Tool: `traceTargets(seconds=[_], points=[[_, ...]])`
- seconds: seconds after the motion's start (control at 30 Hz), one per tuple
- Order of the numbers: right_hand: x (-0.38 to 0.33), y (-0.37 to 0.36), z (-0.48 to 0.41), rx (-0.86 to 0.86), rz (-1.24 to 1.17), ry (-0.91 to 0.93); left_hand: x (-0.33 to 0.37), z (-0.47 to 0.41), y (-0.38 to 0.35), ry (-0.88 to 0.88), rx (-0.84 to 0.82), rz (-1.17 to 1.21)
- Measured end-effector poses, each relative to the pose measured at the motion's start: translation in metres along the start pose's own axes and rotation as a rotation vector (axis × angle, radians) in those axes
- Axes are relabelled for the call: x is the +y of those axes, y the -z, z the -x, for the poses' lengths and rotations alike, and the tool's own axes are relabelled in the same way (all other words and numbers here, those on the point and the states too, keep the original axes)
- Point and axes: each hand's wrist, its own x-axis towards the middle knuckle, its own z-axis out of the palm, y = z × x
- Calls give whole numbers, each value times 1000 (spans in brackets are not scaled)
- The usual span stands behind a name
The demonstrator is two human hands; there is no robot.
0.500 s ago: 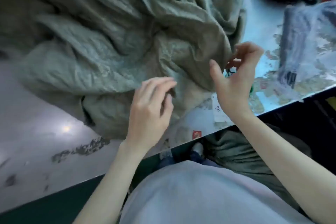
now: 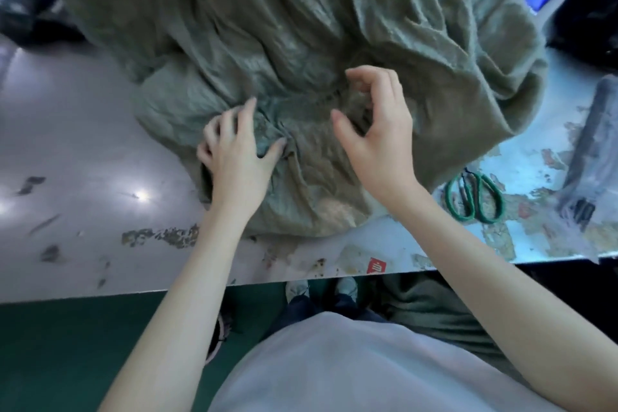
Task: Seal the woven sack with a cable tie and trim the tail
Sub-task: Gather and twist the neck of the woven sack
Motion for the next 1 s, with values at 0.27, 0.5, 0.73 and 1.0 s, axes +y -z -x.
traceTargets(seconds=[0.27, 0.5, 0.73, 1.0], points=[[-12, -28, -32, -219, -12, 28, -14, 36, 6, -187, 121, 377], [-18, -54, -35, -519, -176, -276, -68, 79, -4, -211, -237, 365], [-28, -63, -13, -625, -82, -54, -69, 82, 18, 12, -42, 616], [-31, -31, 20, -763, -161, -115, -40, 44, 42, 444, 5, 1052]])
